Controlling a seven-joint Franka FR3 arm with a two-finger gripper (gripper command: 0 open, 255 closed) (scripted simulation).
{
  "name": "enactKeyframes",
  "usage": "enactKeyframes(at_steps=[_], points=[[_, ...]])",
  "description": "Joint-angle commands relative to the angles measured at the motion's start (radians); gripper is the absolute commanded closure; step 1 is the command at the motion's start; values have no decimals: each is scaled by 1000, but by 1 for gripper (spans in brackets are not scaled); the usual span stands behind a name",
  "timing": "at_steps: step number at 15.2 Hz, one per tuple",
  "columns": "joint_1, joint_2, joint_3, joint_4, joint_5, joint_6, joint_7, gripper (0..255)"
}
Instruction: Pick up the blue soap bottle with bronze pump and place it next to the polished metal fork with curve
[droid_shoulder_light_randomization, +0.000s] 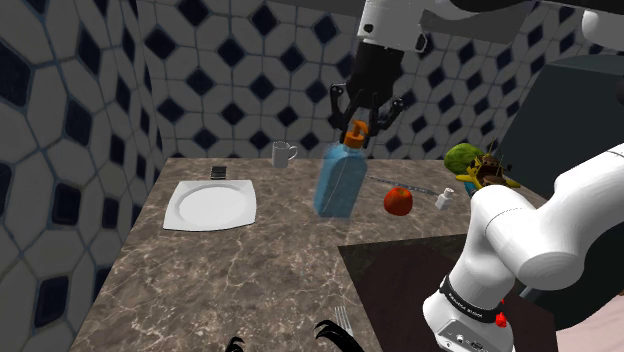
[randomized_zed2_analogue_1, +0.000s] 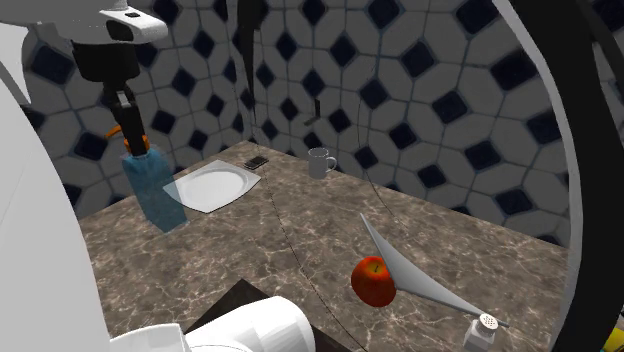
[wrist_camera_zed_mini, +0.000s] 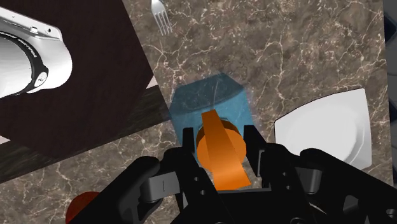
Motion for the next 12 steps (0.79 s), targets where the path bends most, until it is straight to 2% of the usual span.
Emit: enactKeyframes(at_steps=[1,12], points=[[0,8,0,34,0,-26,1,255],[2,63,0,229,1,-166,4,255]])
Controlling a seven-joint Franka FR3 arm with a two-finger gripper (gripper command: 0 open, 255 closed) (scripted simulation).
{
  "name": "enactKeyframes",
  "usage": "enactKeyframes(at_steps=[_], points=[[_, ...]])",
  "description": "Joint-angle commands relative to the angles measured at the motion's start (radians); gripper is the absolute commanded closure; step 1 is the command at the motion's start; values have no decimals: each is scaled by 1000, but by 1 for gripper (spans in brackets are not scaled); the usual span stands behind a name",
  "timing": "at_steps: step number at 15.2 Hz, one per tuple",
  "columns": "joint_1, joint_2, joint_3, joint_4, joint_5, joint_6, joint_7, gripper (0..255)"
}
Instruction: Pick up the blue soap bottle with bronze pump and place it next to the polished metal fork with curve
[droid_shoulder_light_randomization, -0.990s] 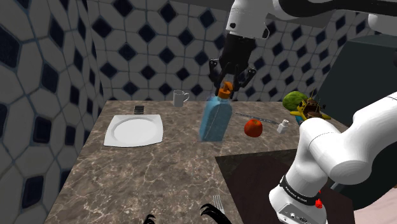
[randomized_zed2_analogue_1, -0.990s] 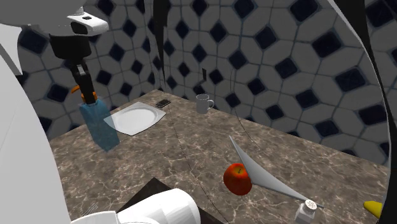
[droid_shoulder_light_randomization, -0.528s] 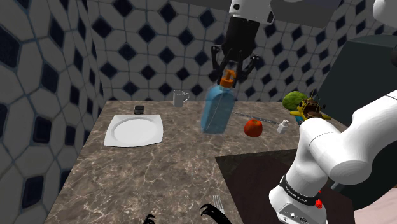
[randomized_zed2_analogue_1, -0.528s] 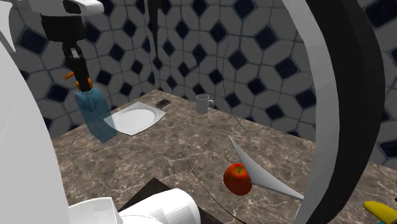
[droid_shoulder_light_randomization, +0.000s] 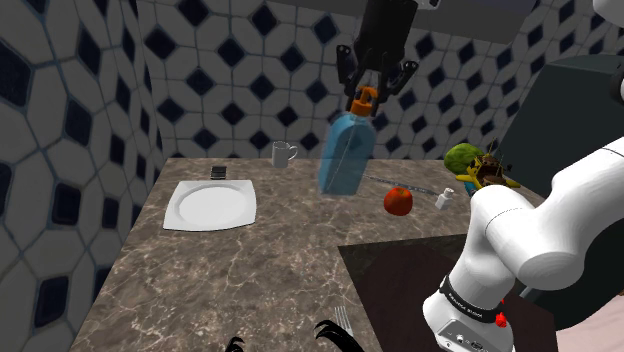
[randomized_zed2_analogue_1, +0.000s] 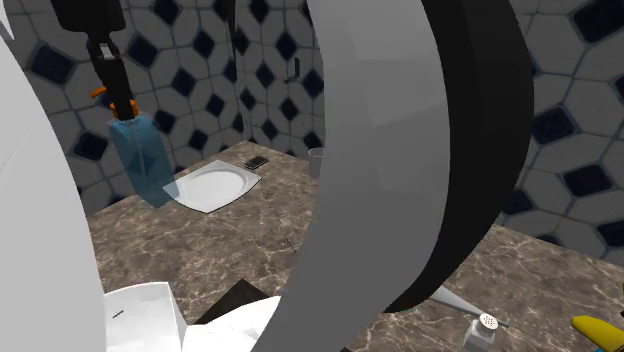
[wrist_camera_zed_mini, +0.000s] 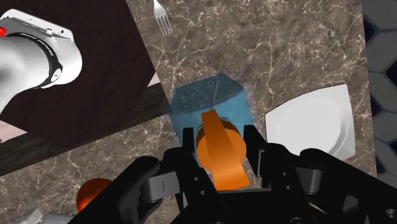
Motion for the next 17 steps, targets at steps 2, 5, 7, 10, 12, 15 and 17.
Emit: enactKeyframes(at_steps=[2,5,7,10,12,15,17], points=[[1,19,1,59,1,-40,2,255],[1,34,1,103,1,-69,3,255],[13,47,39,115,18,-66,52,255],[31,74,98,141,42,-62,127,255],[38,82,123,136,51,-47,159,255],[39,63,124,77,53,-7,156,255],[40,51,124,39,54,19,155,255]])
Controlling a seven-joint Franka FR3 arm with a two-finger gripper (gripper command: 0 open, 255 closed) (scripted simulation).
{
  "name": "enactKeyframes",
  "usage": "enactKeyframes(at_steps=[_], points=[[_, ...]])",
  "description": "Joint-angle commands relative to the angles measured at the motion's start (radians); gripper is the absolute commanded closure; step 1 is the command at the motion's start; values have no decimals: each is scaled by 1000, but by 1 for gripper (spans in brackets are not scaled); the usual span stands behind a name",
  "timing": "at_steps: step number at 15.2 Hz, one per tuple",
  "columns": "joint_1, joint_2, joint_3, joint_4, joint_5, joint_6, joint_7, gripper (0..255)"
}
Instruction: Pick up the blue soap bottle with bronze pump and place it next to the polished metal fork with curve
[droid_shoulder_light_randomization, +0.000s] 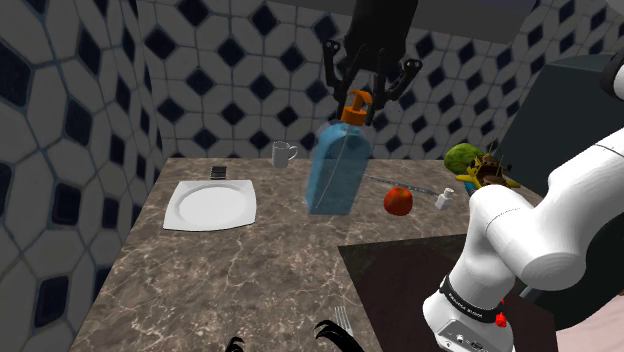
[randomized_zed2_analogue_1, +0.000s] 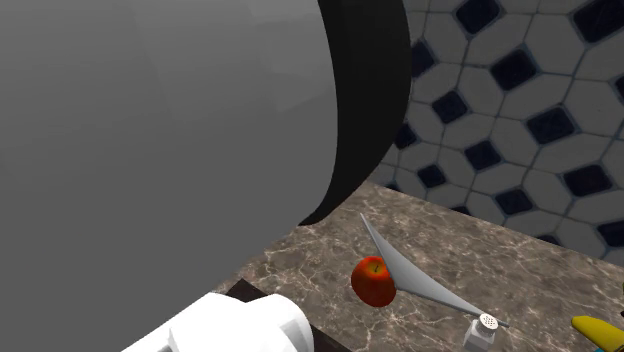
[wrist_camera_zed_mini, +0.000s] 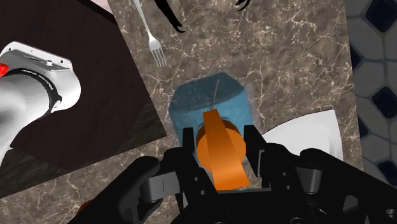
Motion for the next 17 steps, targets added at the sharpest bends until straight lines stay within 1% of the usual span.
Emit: enactKeyframes(at_steps=[1,17], points=[[1,-13,3,-41,2,29,2,255],[6,-75,9,-309,11,235,-7,255]])
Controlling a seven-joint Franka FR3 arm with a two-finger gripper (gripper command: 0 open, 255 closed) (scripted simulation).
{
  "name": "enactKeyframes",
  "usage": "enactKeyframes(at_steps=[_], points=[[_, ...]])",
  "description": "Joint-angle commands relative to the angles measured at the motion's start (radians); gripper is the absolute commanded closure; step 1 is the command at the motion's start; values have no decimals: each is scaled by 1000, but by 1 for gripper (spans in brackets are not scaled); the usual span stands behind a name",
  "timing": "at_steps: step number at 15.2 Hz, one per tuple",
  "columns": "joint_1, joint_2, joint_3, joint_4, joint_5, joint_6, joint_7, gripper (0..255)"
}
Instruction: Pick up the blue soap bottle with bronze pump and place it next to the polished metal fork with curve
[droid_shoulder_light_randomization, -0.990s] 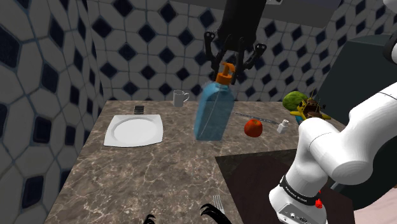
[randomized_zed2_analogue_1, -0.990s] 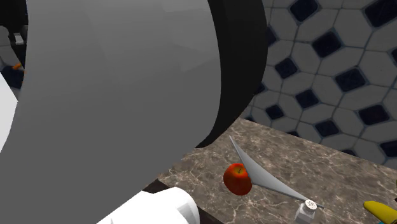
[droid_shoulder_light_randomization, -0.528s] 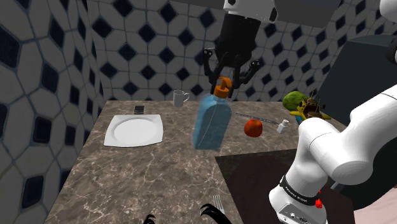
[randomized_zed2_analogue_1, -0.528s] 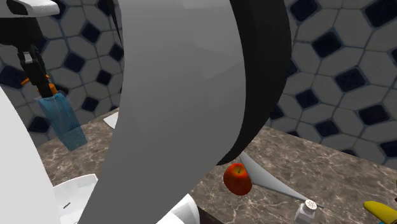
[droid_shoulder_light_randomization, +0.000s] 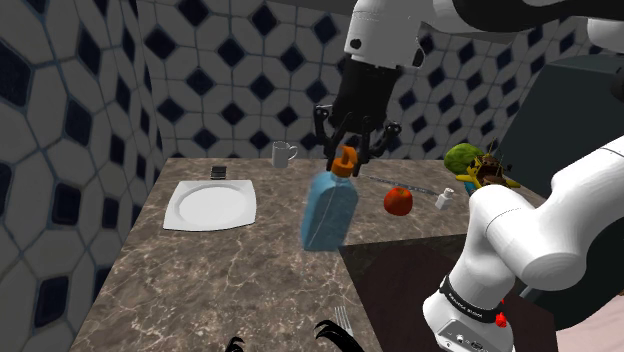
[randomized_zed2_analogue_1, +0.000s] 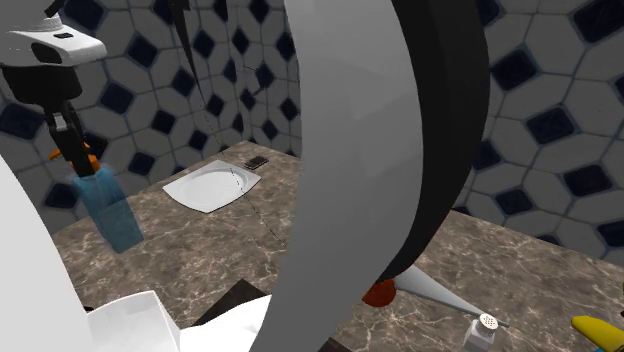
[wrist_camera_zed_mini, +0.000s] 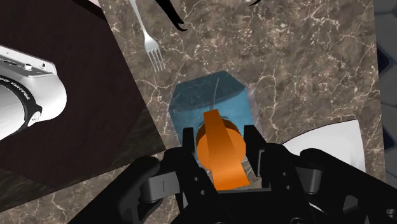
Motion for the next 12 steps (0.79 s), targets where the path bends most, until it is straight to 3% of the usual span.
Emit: enactKeyframes(at_steps=[1,12], points=[[1,-6,1,-32,1,27,-1,255],[4,-15,8,-187,9,172,-6,255]])
